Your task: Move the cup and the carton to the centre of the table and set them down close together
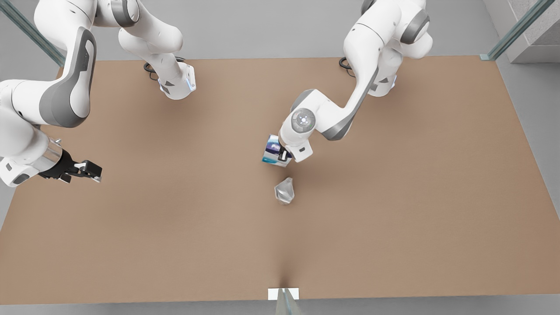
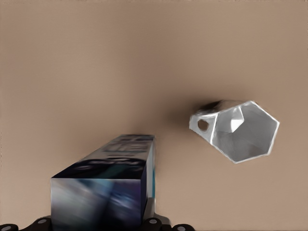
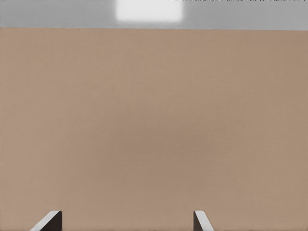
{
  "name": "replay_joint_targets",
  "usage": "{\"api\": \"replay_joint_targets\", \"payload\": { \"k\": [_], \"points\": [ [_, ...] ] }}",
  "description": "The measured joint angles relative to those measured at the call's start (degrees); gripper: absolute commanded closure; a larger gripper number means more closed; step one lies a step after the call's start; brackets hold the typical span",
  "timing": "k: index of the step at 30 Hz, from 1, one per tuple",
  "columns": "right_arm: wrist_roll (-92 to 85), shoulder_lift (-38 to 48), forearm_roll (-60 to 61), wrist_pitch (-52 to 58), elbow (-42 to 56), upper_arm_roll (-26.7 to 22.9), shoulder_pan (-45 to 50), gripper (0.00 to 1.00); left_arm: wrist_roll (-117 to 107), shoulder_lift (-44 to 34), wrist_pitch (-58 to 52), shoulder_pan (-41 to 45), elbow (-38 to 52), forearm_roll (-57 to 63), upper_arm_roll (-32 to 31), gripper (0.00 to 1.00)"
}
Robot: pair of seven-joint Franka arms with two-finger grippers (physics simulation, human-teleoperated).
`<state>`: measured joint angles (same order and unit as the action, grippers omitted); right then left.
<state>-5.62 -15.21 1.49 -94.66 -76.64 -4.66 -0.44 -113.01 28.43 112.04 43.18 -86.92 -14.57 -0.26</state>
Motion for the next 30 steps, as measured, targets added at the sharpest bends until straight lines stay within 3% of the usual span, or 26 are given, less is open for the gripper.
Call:
{"api": "replay_joint_targets", "payload": {
  "k": [5,7,8,25,27,30],
  "points": [
    [0.0,-0.2,0.1,-0.7,0.0,0.0,0.0,0.00,-0.3,1.0,0.5,0.5,0.0,2.7,0.0,0.36],
    [0.0,-0.4,0.1,-1.4,0.0,0.0,0.0,0.00,-0.2,1.3,0.3,0.5,-0.1,3.1,0.0,0.02],
    [0.0,-0.4,0.1,-1.4,0.0,0.0,0.0,0.00,-0.2,1.3,0.1,0.5,-0.1,3.3,0.0,0.00],
    [0.1,-0.9,0.2,-2.4,0.0,0.0,0.4,0.00,5.5,0.5,-7.8,0.7,5.7,6.7,0.7,0.00],
    [0.1,-1.1,0.2,-3.5,0.7,0.0,-0.1,0.00,25.1,0.4,-12.3,-0.2,8.9,8.6,6.3,0.00],
    [0.0,-1.1,0.2,-3.5,0.7,0.0,0.0,0.00,55.2,-0.6,-15.4,-0.2,8.9,9.8,20.0,0.00]
  ]
}}
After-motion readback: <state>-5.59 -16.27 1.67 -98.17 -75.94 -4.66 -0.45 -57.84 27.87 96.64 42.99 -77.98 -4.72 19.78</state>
